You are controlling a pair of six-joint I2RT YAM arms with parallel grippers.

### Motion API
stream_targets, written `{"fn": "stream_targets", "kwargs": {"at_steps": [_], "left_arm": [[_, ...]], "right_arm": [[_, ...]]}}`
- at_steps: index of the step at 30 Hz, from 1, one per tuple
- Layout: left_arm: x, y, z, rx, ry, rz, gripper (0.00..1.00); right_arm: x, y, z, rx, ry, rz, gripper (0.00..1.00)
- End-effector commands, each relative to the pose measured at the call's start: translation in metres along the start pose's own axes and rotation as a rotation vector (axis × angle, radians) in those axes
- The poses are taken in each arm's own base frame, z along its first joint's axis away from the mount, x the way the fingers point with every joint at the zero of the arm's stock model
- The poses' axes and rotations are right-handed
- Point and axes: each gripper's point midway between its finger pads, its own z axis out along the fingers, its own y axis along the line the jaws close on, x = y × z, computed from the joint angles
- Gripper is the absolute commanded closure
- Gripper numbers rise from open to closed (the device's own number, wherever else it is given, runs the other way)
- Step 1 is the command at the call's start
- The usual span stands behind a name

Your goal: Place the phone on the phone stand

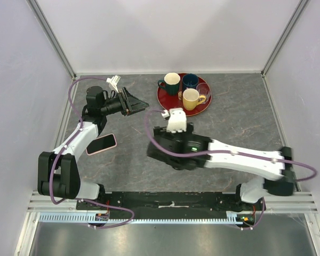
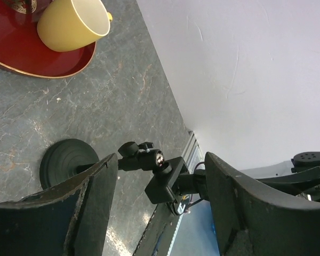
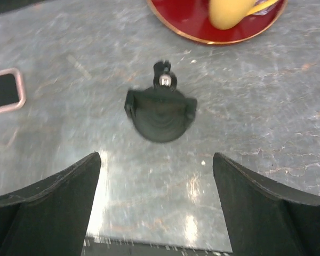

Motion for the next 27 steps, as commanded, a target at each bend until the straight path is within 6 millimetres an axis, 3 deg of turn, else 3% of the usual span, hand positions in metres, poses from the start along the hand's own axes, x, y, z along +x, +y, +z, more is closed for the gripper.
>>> {"fn": "stream_targets", "kwargs": {"at_steps": [1, 2, 3, 5, 6, 7, 8, 10, 12, 17, 20, 22, 27], "left_arm": [[-0.012, -0.013, 0.000, 0.018, -0.010, 0.081, 0.28], [-0.012, -0.011, 0.000, 0.014, -0.011, 0.081, 0.28], [-0.012, -0.011, 0.000, 0.015, -0.010, 0.081, 0.28], [-0.012, -0.010, 0.001, 0.016, -0.004, 0.073, 0.28], [-0.011, -0.010, 0.001, 0.017, -0.001, 0.067, 0.28], [-0.011, -0.011, 0.001, 0.021, -0.003, 0.066, 0.29], [-0.011, -0.011, 0.002, 0.026, 0.001, 0.062, 0.29], [-0.011, -0.012, 0.001, 0.034, 0.000, 0.052, 0.29], [-0.011, -0.017, 0.001, 0.053, 0.002, 0.061, 0.29], [-0.012, -0.018, 0.000, 0.057, -0.006, 0.092, 0.28], [-0.011, -0.011, 0.002, 0.050, 0.000, 0.102, 0.26], [-0.011, -0.008, 0.004, 0.050, 0.001, 0.113, 0.26], [-0.012, -0.005, 0.007, 0.067, 0.011, 0.109, 0.25]], "right_arm": [[-0.012, -0.006, -0.034, -0.329, -0.005, -0.148, 0.07], [-0.022, -0.018, -0.045, -0.390, -0.030, -0.134, 0.07], [-0.013, -0.023, -0.041, -0.410, -0.030, -0.156, 0.06], [-0.013, -0.050, -0.035, -0.479, -0.022, -0.193, 0.08], [-0.022, -0.053, -0.033, -0.524, -0.044, -0.168, 0.09], [-0.033, -0.073, -0.017, -0.518, -0.061, -0.182, 0.11], [-0.030, -0.067, -0.029, -0.667, -0.047, -0.182, 0.12], [-0.041, -0.076, -0.020, -0.711, -0.073, -0.190, 0.14], [-0.035, -0.067, -0.015, -0.781, -0.038, -0.247, 0.16], [-0.016, -0.061, 0.036, -0.832, 0.100, -0.287, 0.26], [-0.012, -0.055, 0.051, -0.927, 0.106, -0.341, 0.28], [-0.012, -0.048, 0.052, -0.978, 0.096, -0.382, 0.28], [0.012, -0.018, 0.050, -1.214, 0.168, -0.399, 0.33]]}}
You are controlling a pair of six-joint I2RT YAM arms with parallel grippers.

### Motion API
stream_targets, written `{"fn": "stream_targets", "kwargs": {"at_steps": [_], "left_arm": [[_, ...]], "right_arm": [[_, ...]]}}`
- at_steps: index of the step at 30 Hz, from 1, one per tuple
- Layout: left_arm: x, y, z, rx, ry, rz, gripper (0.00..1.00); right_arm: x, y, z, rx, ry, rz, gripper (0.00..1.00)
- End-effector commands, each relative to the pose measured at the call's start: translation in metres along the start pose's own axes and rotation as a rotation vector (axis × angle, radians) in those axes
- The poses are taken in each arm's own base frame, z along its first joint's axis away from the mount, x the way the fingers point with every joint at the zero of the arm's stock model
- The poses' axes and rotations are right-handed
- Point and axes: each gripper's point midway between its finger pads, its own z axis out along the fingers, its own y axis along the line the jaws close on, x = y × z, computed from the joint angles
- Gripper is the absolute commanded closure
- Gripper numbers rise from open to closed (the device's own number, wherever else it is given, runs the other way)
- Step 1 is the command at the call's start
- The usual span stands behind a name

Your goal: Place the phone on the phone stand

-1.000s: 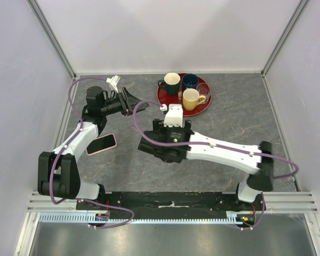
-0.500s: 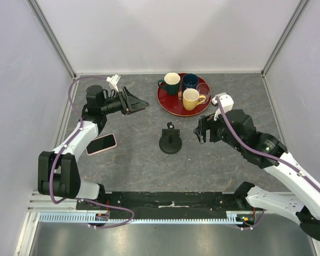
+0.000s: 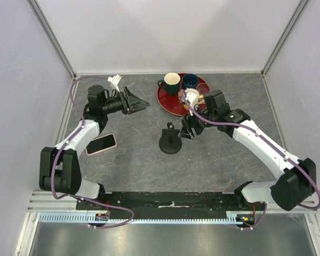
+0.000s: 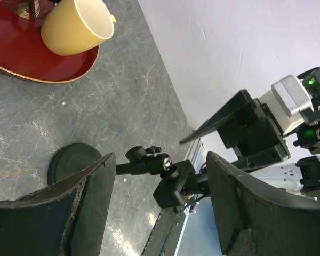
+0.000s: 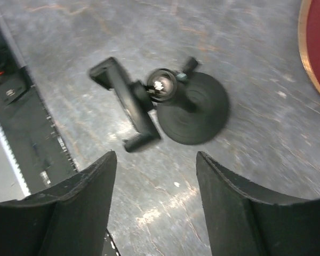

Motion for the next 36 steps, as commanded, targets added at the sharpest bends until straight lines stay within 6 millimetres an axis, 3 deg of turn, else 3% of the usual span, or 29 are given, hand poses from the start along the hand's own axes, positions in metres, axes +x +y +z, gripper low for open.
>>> {"fn": "stream_targets", "kwargs": {"at_steps": [1, 8, 11, 14, 21, 24, 26, 27, 29, 30, 31, 33, 34, 35, 36], "left_arm": [[-0.008, -0.011, 0.001, 0.065, 0.004, 0.080, 0.25], [-0.009, -0.007, 0.001, 0.039, -0.020, 0.082, 0.25], [-0.009, -0.001, 0.001, 0.017, -0.037, 0.077, 0.25], [-0.007, 0.009, 0.001, -0.019, -0.056, 0.060, 0.26], [-0.007, -0.003, -0.001, -0.013, -0.037, 0.093, 0.28], [-0.010, -0.004, -0.002, -0.028, -0.046, 0.118, 0.28], [-0.009, -0.001, -0.002, -0.036, -0.040, 0.111, 0.28], [-0.009, 0.000, -0.001, -0.037, -0.035, 0.109, 0.28], [-0.006, 0.003, -0.001, -0.045, -0.025, 0.098, 0.27], [-0.007, 0.003, -0.001, -0.046, -0.025, 0.100, 0.27], [-0.008, 0.004, -0.001, -0.058, -0.030, 0.094, 0.27], [-0.012, 0.008, -0.001, -0.095, -0.038, 0.095, 0.27], [-0.021, 0.021, -0.003, -0.181, -0.084, 0.090, 0.28], [-0.011, 0.042, -0.010, -0.301, -0.063, 0.016, 0.35], [-0.019, 0.051, -0.016, -0.400, -0.090, 0.010, 0.36]], "right_arm": [[-0.016, 0.037, 0.015, -0.280, -0.054, -0.127, 0.35], [-0.024, 0.040, 0.033, -0.202, -0.078, -0.152, 0.38], [-0.024, 0.047, 0.041, -0.188, -0.083, -0.168, 0.43], [-0.025, 0.037, 0.046, -0.086, -0.106, -0.158, 0.53], [-0.022, 0.032, 0.039, 0.044, -0.185, -0.102, 0.75], [-0.021, 0.035, 0.035, 0.072, -0.227, -0.051, 0.75], [-0.019, 0.039, 0.036, 0.055, -0.230, -0.025, 0.68], [-0.018, 0.045, 0.038, 0.035, -0.225, -0.027, 0.46], [-0.017, 0.049, 0.039, 0.037, -0.223, -0.009, 0.30], [-0.018, 0.050, 0.039, 0.043, -0.228, 0.003, 0.12], [-0.019, 0.050, 0.037, 0.056, -0.235, 0.021, 0.04], [-0.016, 0.040, 0.033, 0.126, -0.225, 0.101, 0.02], [-0.017, 0.038, 0.028, 0.152, -0.234, 0.126, 0.02], [-0.010, 0.034, 0.025, 0.184, -0.216, 0.175, 0.02], [-0.008, 0.023, 0.018, 0.257, -0.226, 0.199, 0.02]]}}
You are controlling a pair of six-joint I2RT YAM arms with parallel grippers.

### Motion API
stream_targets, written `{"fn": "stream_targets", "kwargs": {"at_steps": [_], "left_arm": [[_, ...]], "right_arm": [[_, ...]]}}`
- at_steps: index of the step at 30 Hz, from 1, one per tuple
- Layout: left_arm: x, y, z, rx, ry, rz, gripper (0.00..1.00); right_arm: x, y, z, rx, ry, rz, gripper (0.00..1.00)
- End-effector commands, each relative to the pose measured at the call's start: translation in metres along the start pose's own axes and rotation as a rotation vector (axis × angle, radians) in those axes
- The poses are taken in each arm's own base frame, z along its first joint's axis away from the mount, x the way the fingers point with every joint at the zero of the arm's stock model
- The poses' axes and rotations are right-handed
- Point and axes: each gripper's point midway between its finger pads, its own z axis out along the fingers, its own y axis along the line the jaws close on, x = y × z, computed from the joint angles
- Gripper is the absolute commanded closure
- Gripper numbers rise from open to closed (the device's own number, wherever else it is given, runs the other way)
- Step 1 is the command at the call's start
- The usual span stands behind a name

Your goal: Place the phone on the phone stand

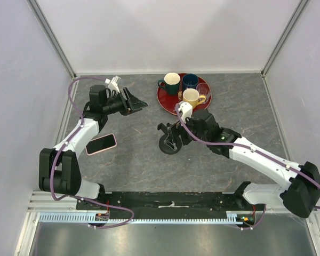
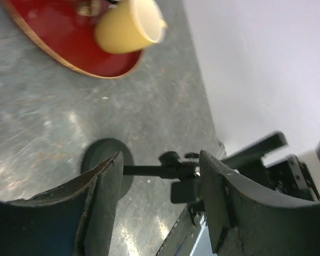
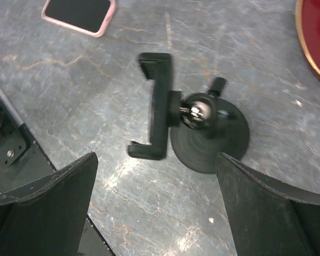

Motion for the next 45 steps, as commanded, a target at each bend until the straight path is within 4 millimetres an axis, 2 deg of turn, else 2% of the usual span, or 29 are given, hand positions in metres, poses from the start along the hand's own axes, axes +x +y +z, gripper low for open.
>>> {"fn": "stream_targets", "kwargs": {"at_steps": [1, 2, 4, 5, 6, 7, 8, 9, 10, 11, 12, 15, 16, 17, 19, 20, 23, 26, 28, 29, 30, 34, 36, 38, 39, 40, 42, 45], "left_arm": [[-0.035, 0.056, -0.025, -0.468, -0.155, -0.027, 0.36], [-0.016, 0.077, -0.043, -0.618, -0.111, -0.118, 0.35], [-0.022, 0.098, -0.072, -0.808, -0.188, -0.170, 0.31], [-0.019, 0.105, -0.084, -0.869, -0.210, -0.188, 0.28], [-0.004, 0.107, -0.102, -0.933, -0.229, -0.257, 0.22], [-0.003, 0.117, -0.122, -1.039, -0.300, -0.281, 0.10], [0.003, 0.121, -0.135, -1.094, -0.343, -0.330, 0.01], [0.019, 0.123, -0.153, -1.162, -0.415, -0.478, 0.01], [0.025, 0.128, -0.165, -1.208, -0.463, -0.543, 0.01], [0.030, 0.131, -0.174, -1.230, -0.532, -0.679, 0.00], [0.041, 0.134, -0.180, -1.264, -0.530, -0.741, 0.00], [0.044, 0.136, -0.176, -1.245, -0.540, -0.864, 0.00], [0.052, 0.145, -0.183, -1.295, -0.521, -0.942, 0.00], [0.047, 0.145, -0.187, -1.301, -0.557, -1.017, 0.00], [0.053, 0.154, -0.182, -1.330, -0.507, -1.114, 0.00], [0.046, 0.158, -0.183, -1.334, -0.525, -1.143, 0.00], [0.047, 0.177, -0.186, -1.397, -0.521, -1.261, 0.01], [0.045, 0.193, -0.186, -1.442, -0.522, -1.332, 0.01], [0.045, 0.196, -0.185, -1.460, -0.497, -1.357, 0.02], [0.037, 0.198, -0.186, -1.468, -0.523, -1.356, 0.02], [0.043, 0.202, -0.189, -1.516, -0.502, -1.372, 0.02], [0.041, 0.205, -0.183, -1.534, -0.474, -1.438, 0.05], [0.047, 0.209, -0.183, -1.571, -0.450, -1.465, 0.07], [0.047, 0.210, -0.180, -1.576, -0.424, -1.486, 0.13], [0.054, 0.212, -0.178, -1.608, -0.380, -1.511, 0.14], [0.049, 0.213, -0.178, -1.613, -0.382, -1.510, 0.14], [0.055, 0.215, -0.184, -1.683, -0.357, -1.514, 0.14], [0.060, 0.220, -0.181, -1.709, -0.331, -1.538, 0.14]], "right_arm": [[-0.015, -0.029, -0.031, 0.228, -0.087, 0.143, 0.02], [-0.004, -0.036, -0.038, 0.275, -0.058, 0.154, 0.02], [-0.005, -0.043, -0.056, 0.329, -0.096, 0.159, 0.02], [0.003, -0.046, -0.060, 0.339, -0.094, 0.160, 0.02], [0.003, -0.047, -0.065, 0.350, -0.109, 0.164, 0.02], [-0.002, -0.050, -0.075, 0.375, -0.151, 0.180, 0.02], [0.003, -0.053, -0.076, 0.388, -0.153, 0.185, 0.02], [0.003, -0.055, -0.078, 0.404, -0.161, 0.190, 0.02], [0.003, -0.059, -0.082, 0.426, -0.171, 0.192, 0.02], [0.004, -0.060, -0.083, 0.432, -0.167, 0.187, 0.02], [0.006, -0.060, -0.083, 0.432, -0.163, 0.180, 0.02], [0.010, -0.062, -0.081, 0.434, -0.147, 0.153, 0.02], [0.013, -0.062, -0.079, 0.432, -0.135, 0.146, 0.02], [0.014, -0.062, -0.079, 0.429, -0.128, 0.133, 0.02], [0.016, -0.063, -0.079, 0.431, -0.125, 0.124, 0.02], [0.016, -0.063, -0.080, 0.433, -0.124, 0.119, 0.02], [0.013, -0.062, -0.083, 0.425, -0.144, 0.113, 0.02], [0.010, -0.058, -0.085, 0.402, -0.152, 0.102, 0.02], [0.010, -0.055, -0.087, 0.385, -0.155, 0.096, 0.02], [0.010, -0.054, -0.088, 0.384, -0.156, 0.095, 0.02], [0.010, -0.053, -0.088, 0.374, -0.157, 0.094, 0.02], [0.011, -0.047, -0.086, 0.339, -0.154, 0.093, 0.02], [0.011, -0.045, -0.085, 0.326, -0.156, 0.094, 0.02], [0.009, -0.042, -0.086, 0.312, -0.165, 0.094, 0.02], [0.008, -0.041, -0.086, 0.308, -0.169, 0.093, 0.02], [0.007, -0.040, -0.087, 0.303, -0.172, 0.092, 0.02], [0.005, -0.040, -0.089, 0.300, -0.183, 0.091, 0.02], [0.005, -0.038, -0.090, 0.292, -0.186, 0.092, 0.02]]}}
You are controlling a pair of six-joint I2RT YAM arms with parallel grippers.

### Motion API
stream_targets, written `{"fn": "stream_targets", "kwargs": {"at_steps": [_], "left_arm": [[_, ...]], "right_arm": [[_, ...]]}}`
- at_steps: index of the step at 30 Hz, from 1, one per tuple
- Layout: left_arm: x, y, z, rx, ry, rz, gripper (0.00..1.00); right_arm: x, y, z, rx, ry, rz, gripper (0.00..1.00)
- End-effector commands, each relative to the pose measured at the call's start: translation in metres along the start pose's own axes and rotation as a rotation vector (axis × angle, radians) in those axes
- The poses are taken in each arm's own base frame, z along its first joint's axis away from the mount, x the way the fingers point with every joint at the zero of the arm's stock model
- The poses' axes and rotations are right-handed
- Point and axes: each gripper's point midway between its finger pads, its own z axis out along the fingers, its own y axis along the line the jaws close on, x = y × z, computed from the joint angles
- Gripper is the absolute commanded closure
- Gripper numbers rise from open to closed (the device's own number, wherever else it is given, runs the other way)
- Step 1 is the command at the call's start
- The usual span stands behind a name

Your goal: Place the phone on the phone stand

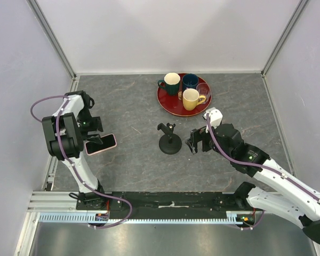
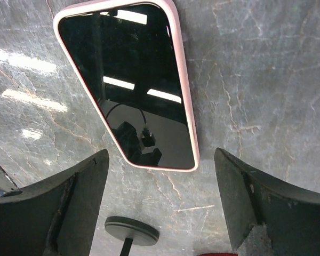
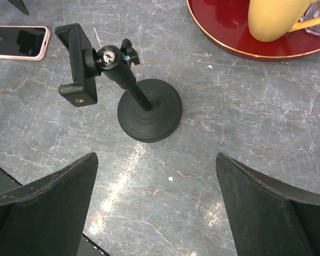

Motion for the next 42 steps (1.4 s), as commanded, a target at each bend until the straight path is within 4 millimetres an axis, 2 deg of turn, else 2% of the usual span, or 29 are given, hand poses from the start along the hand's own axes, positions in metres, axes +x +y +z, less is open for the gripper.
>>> {"fn": "stream_targets", "kwargs": {"at_steps": [1, 6, 13, 16, 24, 26, 27, 29, 35, 37, 42], "left_arm": [[-0.003, 0.007, 0.002, -0.085, -0.005, -0.078, 0.13], [-0.003, 0.003, 0.005, -0.077, -0.002, -0.106, 0.11], [0.003, 0.019, 0.020, -0.131, 0.013, -0.111, 0.06], [0.005, 0.019, 0.025, -0.143, 0.021, -0.105, 0.04], [0.004, 0.018, 0.031, -0.072, 0.014, -0.119, 0.00], [0.011, 0.016, 0.035, -0.040, 0.054, -0.130, 0.00], [0.014, 0.018, 0.044, -0.030, 0.063, -0.142, 0.00], [0.019, 0.020, 0.043, -0.016, 0.091, -0.157, 0.00], [0.015, 0.025, 0.047, -0.033, 0.069, -0.176, 0.00], [0.016, 0.021, 0.049, -0.013, 0.071, -0.177, 0.00], [0.011, 0.025, 0.060, 0.006, 0.041, -0.199, 0.01]], "right_arm": [[-0.012, 0.006, -0.005, -0.034, -0.050, 0.000, 0.02], [-0.008, 0.009, -0.005, -0.052, -0.041, 0.002, 0.02], [-0.010, 0.010, -0.005, -0.060, -0.043, 0.001, 0.02], [-0.009, 0.012, -0.007, -0.072, -0.044, 0.001, 0.02], [-0.010, 0.014, -0.011, -0.093, -0.065, 0.010, 0.02], [-0.011, 0.015, -0.012, -0.101, -0.074, 0.009, 0.02], [-0.010, 0.016, -0.013, -0.108, -0.078, 0.013, 0.02], [-0.008, 0.019, -0.013, -0.129, -0.082, 0.016, 0.02], [-0.004, 0.021, -0.010, -0.138, -0.066, 0.014, 0.02], [-0.004, 0.020, -0.009, -0.132, -0.065, 0.012, 0.02], [-0.003, 0.018, -0.008, -0.117, -0.061, 0.012, 0.02]]}}
